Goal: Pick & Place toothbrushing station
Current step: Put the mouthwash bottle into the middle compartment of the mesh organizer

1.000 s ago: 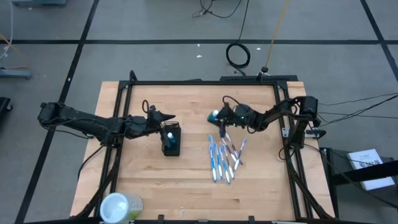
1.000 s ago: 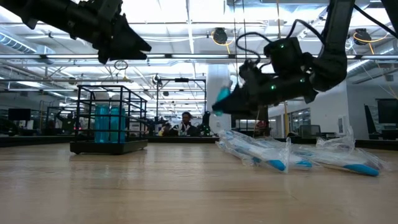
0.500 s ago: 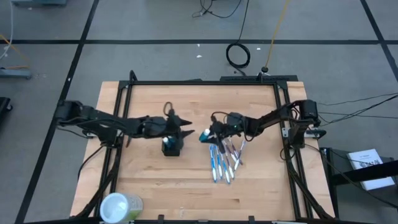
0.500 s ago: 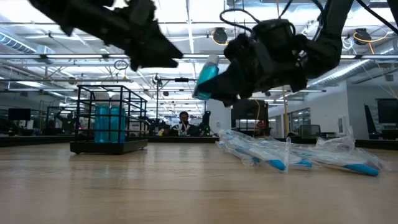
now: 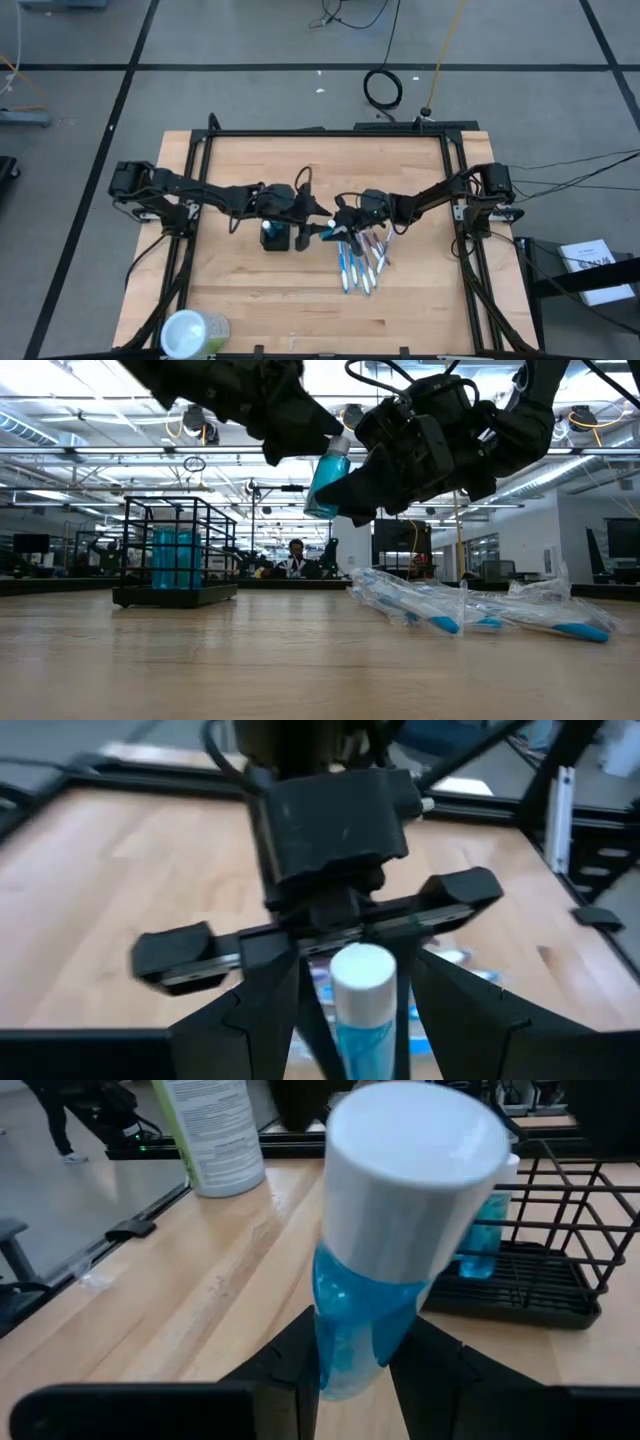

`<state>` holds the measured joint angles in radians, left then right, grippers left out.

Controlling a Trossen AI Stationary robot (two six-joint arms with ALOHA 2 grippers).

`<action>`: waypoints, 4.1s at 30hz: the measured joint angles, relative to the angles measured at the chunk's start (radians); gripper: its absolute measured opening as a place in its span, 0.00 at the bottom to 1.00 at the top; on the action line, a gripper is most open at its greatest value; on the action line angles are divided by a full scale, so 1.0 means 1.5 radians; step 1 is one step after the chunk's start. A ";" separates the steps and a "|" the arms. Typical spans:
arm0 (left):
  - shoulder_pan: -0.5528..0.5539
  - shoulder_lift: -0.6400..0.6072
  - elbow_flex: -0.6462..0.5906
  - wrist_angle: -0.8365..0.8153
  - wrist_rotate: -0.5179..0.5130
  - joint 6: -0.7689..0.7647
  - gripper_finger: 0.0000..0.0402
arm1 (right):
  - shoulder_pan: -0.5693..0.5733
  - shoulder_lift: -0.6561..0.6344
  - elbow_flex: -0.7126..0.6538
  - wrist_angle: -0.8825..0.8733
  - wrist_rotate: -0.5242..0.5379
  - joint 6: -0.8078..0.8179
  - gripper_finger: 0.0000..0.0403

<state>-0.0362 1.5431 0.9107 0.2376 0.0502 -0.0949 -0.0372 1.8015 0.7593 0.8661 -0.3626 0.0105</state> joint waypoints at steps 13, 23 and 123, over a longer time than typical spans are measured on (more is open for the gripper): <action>0.006 0.047 0.066 -0.097 0.036 0.010 0.50 | 0.000 0.000 0.000 -0.027 0.002 -0.003 0.23; 0.010 0.048 0.066 -0.103 0.036 0.006 0.48 | 0.000 0.000 0.000 -0.028 0.017 -0.008 0.23; -0.290 -0.130 -0.280 -0.061 -0.636 -0.296 0.23 | -0.038 -0.207 -0.058 -0.227 0.192 0.055 0.49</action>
<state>-0.4717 1.3475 0.4900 0.1463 -0.9039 -0.5390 -0.0944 1.4906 0.6730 0.5262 -0.0750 0.0925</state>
